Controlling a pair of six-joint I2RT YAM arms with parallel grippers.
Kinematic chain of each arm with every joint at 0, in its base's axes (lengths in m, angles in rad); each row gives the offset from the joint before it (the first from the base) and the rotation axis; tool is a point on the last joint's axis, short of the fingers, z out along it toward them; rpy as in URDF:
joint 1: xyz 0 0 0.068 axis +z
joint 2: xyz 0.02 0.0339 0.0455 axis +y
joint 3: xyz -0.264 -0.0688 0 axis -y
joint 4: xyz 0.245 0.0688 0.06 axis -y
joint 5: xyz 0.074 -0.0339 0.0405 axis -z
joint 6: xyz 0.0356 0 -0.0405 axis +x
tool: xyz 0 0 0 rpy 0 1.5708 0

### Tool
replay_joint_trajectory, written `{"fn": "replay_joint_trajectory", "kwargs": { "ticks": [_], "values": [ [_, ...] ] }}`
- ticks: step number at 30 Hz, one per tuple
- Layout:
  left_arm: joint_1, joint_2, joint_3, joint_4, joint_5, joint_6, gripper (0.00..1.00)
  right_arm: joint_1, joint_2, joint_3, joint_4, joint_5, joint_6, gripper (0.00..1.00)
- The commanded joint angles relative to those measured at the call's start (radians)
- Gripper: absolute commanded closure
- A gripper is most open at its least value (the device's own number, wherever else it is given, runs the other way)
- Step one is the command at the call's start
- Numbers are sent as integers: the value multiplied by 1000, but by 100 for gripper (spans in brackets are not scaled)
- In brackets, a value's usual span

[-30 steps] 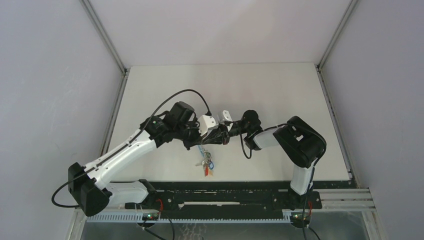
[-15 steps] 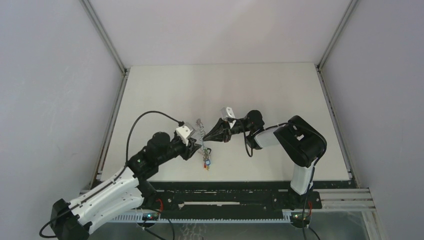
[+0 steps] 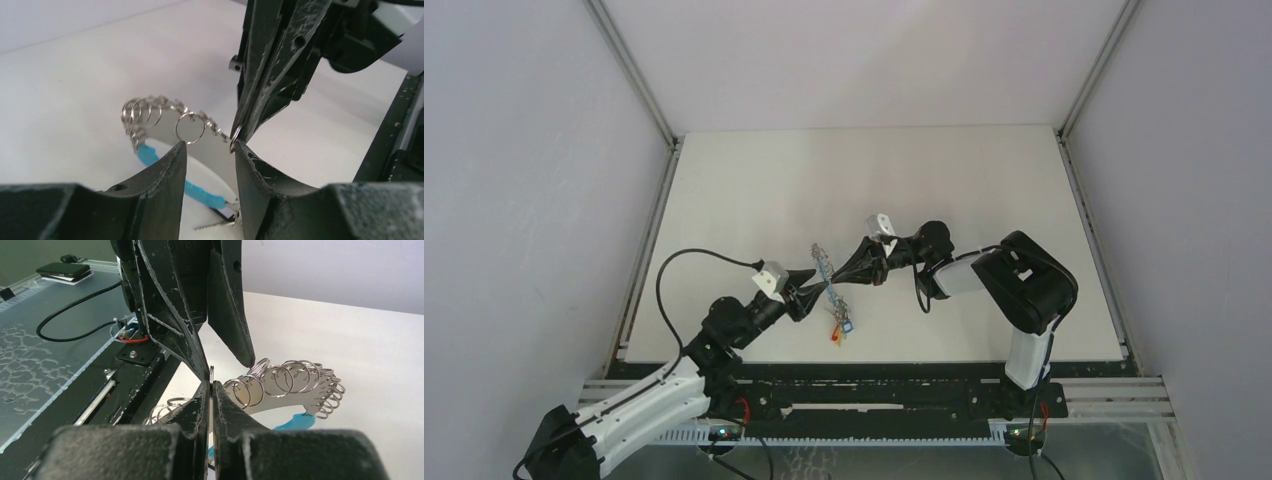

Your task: Put the keys on the keyring

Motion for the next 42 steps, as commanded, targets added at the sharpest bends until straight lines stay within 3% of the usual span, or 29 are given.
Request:
{"fn": "replay_joint_trajectory", "kwargs": {
  "ticks": [1,10,16,18,22,26,32,38,42],
  "values": [
    [1,46,-13,197,55,1,56,-6,-45,3,64,-3,30,100],
    [18,95,-3,218,116,2,66,-4,-49,4,64,-10,33,100],
    [18,81,35,142,155,17,98,-7,-44,4,64,-15,31,100],
    [18,60,60,84,162,18,100,-13,-39,3,62,-24,31,100],
    [0,35,155,-130,123,10,100,-37,-30,4,60,-67,29,100],
    [-26,81,310,-381,111,35,100,-57,-33,5,43,-114,21,88],
    [-28,242,559,-721,137,109,100,-63,-75,9,-112,-148,-93,76],
    [-28,387,786,-1024,124,233,100,-65,-105,9,-220,-135,-184,71],
    [-28,465,890,-1135,155,305,100,-58,-100,17,-215,-129,-189,70]
  ]
}}
